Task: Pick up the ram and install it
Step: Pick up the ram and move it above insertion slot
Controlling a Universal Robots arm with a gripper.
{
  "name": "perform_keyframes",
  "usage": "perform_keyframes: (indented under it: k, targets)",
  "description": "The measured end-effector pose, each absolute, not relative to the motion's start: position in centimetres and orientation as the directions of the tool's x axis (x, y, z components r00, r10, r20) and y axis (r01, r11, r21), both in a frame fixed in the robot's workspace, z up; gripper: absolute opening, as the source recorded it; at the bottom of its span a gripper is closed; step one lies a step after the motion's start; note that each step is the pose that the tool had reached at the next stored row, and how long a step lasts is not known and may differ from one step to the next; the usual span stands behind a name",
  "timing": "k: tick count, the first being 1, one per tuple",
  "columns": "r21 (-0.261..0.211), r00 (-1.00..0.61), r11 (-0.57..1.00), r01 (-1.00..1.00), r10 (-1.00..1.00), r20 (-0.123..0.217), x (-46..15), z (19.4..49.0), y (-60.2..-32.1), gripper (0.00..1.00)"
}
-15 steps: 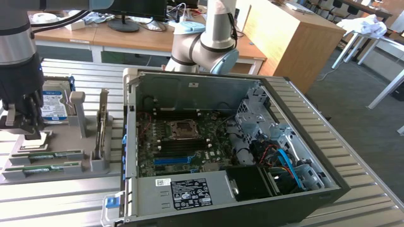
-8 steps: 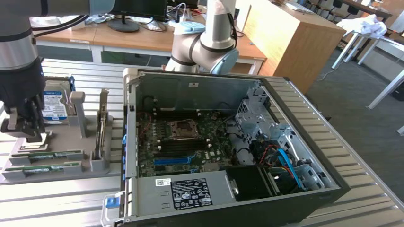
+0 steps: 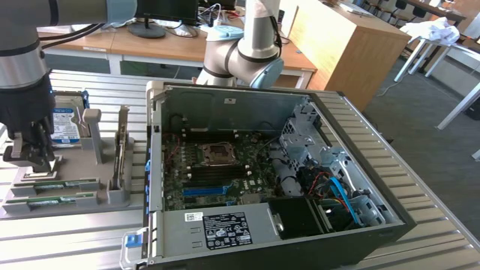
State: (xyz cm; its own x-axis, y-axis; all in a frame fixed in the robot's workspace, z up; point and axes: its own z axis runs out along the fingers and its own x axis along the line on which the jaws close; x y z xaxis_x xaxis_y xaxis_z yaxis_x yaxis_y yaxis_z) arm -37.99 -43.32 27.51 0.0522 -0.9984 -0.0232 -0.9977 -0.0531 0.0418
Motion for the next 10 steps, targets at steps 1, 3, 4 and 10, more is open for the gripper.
perform_keyframes:
  k: [1,3,4,10]
  targets:
    - [0.042,0.052,-0.053,-0.998,-0.998,-0.023,-38.00,27.44,-43.32,0.30]
    - [0.042,0.052,-0.053,-0.998,-0.998,-0.023,-38.00,27.39,-43.32,0.30]
    - [0.042,0.052,-0.053,-0.998,-0.998,-0.023,-38.00,27.39,-43.32,0.30]
    - [0.042,0.052,-0.053,-0.998,-0.998,-0.023,-38.00,27.35,-43.37,0.30]
